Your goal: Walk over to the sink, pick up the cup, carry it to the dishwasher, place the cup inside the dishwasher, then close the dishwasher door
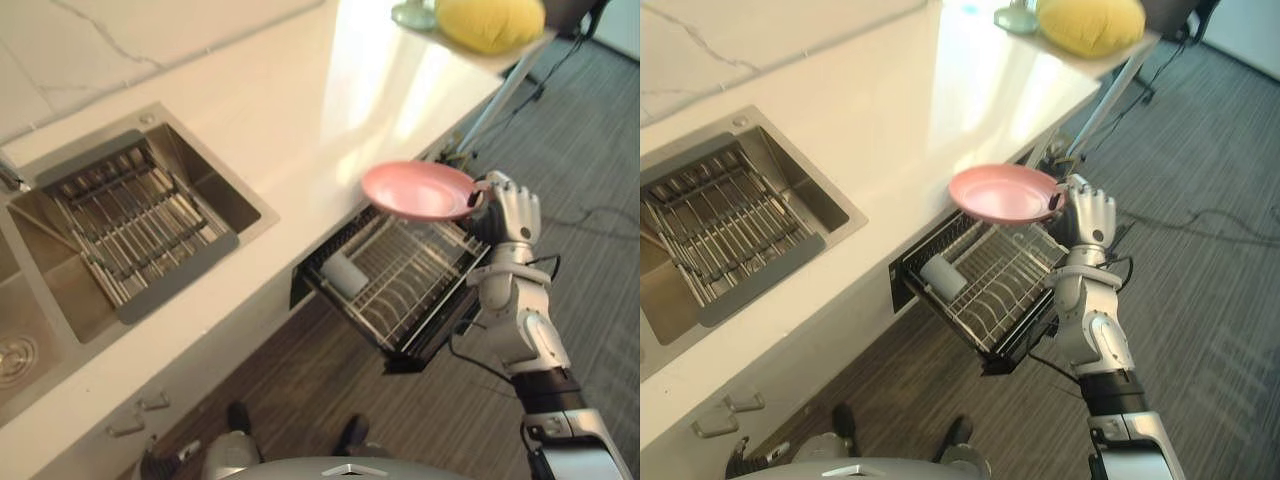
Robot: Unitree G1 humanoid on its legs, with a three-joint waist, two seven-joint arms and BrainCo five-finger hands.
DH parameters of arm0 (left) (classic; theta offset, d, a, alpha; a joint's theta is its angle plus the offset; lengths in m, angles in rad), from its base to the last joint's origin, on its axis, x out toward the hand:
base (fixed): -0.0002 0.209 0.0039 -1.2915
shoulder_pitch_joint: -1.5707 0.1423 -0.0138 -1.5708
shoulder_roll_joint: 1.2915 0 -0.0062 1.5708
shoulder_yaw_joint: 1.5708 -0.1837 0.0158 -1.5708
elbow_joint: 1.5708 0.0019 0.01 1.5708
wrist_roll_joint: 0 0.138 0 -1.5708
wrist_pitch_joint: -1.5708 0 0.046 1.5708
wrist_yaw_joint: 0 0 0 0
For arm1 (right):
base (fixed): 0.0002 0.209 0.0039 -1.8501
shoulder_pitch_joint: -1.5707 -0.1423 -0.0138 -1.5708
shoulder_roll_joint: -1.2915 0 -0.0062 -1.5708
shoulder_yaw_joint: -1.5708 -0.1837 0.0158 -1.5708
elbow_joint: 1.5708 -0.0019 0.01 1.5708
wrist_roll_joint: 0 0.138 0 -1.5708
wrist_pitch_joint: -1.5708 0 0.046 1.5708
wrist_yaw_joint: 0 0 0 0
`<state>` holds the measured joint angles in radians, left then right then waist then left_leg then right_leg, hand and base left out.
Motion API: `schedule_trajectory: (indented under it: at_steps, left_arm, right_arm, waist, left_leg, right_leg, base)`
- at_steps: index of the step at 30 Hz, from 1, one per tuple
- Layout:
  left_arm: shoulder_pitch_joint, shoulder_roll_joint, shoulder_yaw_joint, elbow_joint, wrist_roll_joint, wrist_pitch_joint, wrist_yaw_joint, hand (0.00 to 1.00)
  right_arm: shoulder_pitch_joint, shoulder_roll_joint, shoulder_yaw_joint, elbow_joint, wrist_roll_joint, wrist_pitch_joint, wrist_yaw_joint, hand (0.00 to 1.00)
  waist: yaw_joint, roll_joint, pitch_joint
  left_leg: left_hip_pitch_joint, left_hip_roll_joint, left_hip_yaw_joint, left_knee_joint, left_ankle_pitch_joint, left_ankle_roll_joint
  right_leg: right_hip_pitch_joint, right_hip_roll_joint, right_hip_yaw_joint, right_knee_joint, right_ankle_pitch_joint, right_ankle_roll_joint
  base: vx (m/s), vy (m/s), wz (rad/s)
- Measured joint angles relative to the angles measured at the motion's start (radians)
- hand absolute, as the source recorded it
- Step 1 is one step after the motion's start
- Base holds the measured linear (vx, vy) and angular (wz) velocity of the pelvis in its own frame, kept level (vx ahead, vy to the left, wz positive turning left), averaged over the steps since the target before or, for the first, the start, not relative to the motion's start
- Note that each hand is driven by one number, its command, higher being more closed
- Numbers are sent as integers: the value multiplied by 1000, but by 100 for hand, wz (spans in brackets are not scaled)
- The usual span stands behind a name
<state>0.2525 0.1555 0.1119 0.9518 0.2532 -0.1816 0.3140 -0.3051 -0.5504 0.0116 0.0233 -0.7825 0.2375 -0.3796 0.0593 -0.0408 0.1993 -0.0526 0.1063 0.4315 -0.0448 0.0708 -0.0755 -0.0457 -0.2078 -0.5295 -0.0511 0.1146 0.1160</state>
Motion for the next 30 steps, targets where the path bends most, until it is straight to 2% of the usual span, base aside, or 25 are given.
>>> schedule_trajectory:
  at_steps: [5, 9, 14, 18, 20, 24, 27, 30]
  left_arm:
    - [-37, 1, -32, -36, -82, -6, 0, 0]
    - [-86, 2, -75, -40, -143, -19, 0, 0]
    - [-96, 1, -136, -66, -188, -28, 1, 0]
    - [-113, 1, -181, -78, -214, -35, 2, 0]
    - [-122, 1, -213, -79, -235, -36, 2, 0]
    - [-124, 0, -261, -83, -256, -36, 1, 0]
    - [-125, -1, -293, -106, -274, -36, 0, 0]
    - [-143, -1, -318, -111, -274, -37, -2, 0]
  right_arm:
    - [-90, -8, -4, 87, 11, 12, -27, 100]
    - [-191, -38, -4, 171, 33, 13, -47, 100]
    - [-311, -93, 24, 285, 44, 11, -67, 100]
    - [-386, -121, 29, 362, 75, 11, -84, 100]
    - [-440, -168, 64, 410, 89, 9, -87, 100]
    - [-526, -208, 106, 517, 91, -4, -74, 100]
    - [-586, -226, 153, 623, 96, -28, -29, 100]
    - [-636, -244, 225, 738, 145, -54, 48, 100]
  waist:
    - [-10, 37, 99]
    - [-13, 80, 196]
    - [-9, 125, 259]
    - [-8, 154, 280]
    - [-6, 175, 290]
    - [-3, 203, 301]
    - [4, 215, 306]
    - [13, 225, 306]
  left_leg:
    - [-78, 0, -17, 47, -11, 15]
    - [-140, -3, -25, 96, -22, 31]
    - [-200, -18, -54, 116, -27, 37]
    - [-238, -29, -86, 128, -28, 42]
    - [-264, -39, -104, 129, -25, 47]
    - [-291, -54, -126, 126, -18, 57]
    - [-301, -66, -140, 108, -5, 63]
    - [-301, -74, -163, 89, 10, 65]
  right_leg:
    - [-67, -8, 19, 3, 21, -8]
    - [-111, -19, 28, 4, 40, -11]
    - [-173, -36, 42, 18, 54, -11]
    - [-205, -49, 46, 30, 56, -8]
    - [-228, -57, 47, 35, 57, -5]
    - [-256, -71, 47, 38, 63, 0]
    - [-271, -79, 44, 41, 65, 1]
    - [-269, -83, 33, 41, 65, 1]
  base:
    - [-44, 22, -5]
    - [-39, 42, 0]
    - [-19, 49, 0]
    - [3, 50, 9]
    - [-7, 41, 10]
    - [15, 40, 7]
    - [21, 21, 8]
    - [21, 13, 14]
